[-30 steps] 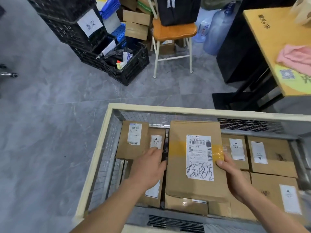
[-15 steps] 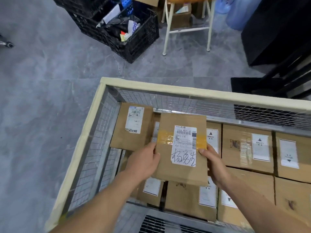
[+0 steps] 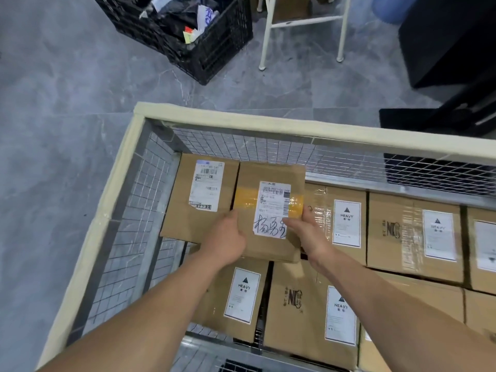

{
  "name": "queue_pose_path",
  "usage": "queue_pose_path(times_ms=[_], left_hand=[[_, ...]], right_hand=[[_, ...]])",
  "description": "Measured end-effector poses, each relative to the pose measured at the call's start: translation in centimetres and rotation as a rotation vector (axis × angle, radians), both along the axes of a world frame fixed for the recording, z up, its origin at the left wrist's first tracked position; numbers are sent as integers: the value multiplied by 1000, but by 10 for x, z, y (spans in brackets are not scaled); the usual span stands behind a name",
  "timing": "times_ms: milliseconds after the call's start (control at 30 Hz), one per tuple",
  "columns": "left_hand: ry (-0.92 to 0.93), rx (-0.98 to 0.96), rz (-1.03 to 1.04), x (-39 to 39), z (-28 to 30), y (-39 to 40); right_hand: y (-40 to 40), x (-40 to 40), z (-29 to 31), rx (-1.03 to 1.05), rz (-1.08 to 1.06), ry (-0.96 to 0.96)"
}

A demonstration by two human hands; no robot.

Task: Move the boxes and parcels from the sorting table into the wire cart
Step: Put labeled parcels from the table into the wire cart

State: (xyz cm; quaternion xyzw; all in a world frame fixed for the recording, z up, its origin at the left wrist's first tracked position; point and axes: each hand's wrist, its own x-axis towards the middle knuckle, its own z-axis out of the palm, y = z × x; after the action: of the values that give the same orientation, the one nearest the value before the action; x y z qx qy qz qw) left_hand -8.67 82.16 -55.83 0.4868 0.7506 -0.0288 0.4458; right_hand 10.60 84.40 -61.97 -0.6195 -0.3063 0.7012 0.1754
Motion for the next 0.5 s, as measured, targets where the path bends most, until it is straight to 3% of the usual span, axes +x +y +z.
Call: queue_pose_path(times_ms=[267,500], left_hand=[[-30,21,-34,3,20,-8],[124,133,-271,21,94,-3]], right_hand=[[2,1,34,52,246,-227],[-8,22,128,294,474,-439]])
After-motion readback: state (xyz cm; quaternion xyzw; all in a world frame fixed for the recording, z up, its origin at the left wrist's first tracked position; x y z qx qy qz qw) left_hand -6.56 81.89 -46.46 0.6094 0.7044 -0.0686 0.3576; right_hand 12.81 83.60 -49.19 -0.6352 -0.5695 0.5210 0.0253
